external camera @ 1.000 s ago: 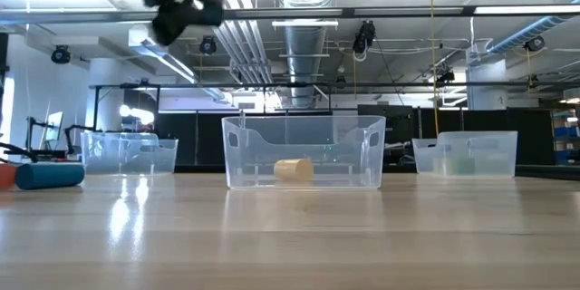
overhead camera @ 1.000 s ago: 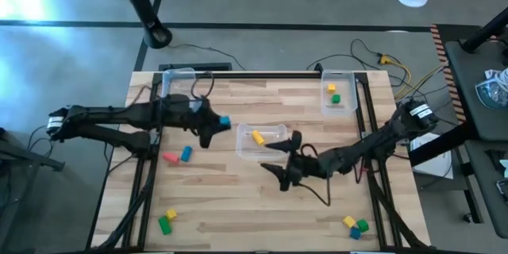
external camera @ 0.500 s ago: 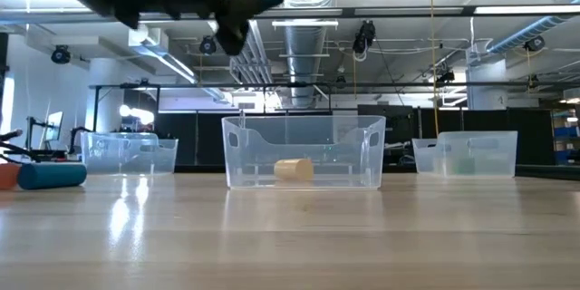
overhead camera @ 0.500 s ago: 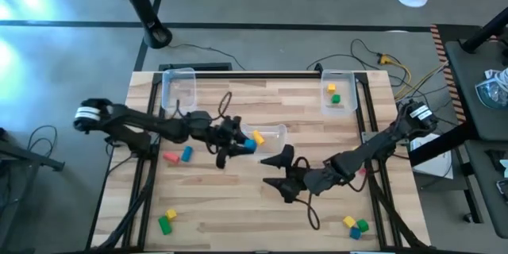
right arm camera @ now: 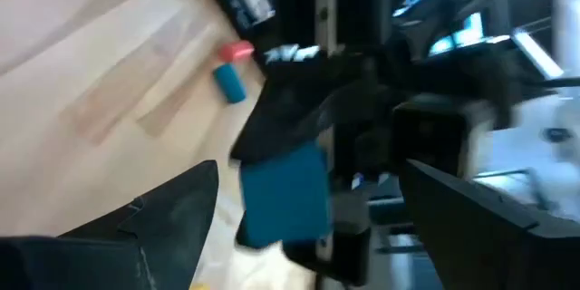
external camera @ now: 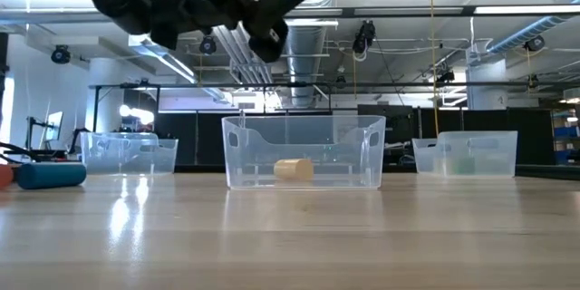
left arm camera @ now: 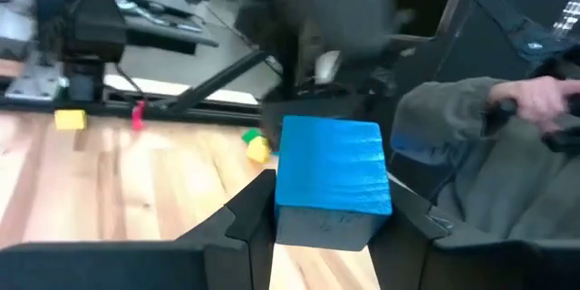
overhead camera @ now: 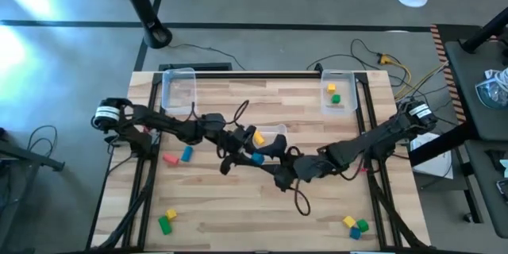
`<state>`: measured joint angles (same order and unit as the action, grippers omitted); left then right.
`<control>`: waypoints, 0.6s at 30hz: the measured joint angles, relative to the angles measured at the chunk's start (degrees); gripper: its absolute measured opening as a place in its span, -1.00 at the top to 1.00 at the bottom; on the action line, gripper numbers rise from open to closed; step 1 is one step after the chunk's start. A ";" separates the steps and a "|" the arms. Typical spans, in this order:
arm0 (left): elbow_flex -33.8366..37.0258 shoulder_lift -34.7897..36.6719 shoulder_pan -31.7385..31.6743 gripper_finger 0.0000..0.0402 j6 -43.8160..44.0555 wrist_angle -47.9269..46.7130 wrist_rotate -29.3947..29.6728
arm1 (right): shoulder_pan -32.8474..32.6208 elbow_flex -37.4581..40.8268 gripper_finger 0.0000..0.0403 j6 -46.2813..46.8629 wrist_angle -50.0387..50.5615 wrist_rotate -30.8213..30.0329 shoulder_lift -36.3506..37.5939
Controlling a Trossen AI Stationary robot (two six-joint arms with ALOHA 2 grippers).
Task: Sort blocks by size
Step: Put the blue square block into the top right transparent bin
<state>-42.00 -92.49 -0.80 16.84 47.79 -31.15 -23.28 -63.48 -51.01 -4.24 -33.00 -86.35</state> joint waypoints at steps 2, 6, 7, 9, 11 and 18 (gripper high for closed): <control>0.48 0.70 -0.35 0.42 -0.32 0.33 0.09 | 0.80 0.33 -0.60 0.03 0.10 0.46 0.00; 1.48 1.47 -0.83 0.42 -0.32 0.34 0.10 | 1.92 0.90 -0.45 0.03 -0.41 1.57 0.00; 1.53 1.46 -0.83 0.42 -0.31 0.17 0.10 | 2.11 0.90 -0.40 0.27 -0.68 2.98 0.00; 1.53 1.12 -0.81 0.42 -0.45 0.37 0.08 | 2.58 0.90 -0.31 0.43 -1.15 4.75 0.00; 1.53 0.89 -0.81 0.42 -0.88 0.28 0.06 | 3.26 0.90 -0.23 0.44 -1.15 5.16 0.00; 1.42 0.37 -0.81 0.42 -1.36 0.54 0.21 | 4.71 0.90 -0.05 0.73 -0.76 8.00 0.00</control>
<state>-40.58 -92.12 -1.61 15.49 48.33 -30.94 -18.58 -62.59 -50.27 -5.00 -25.00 -86.35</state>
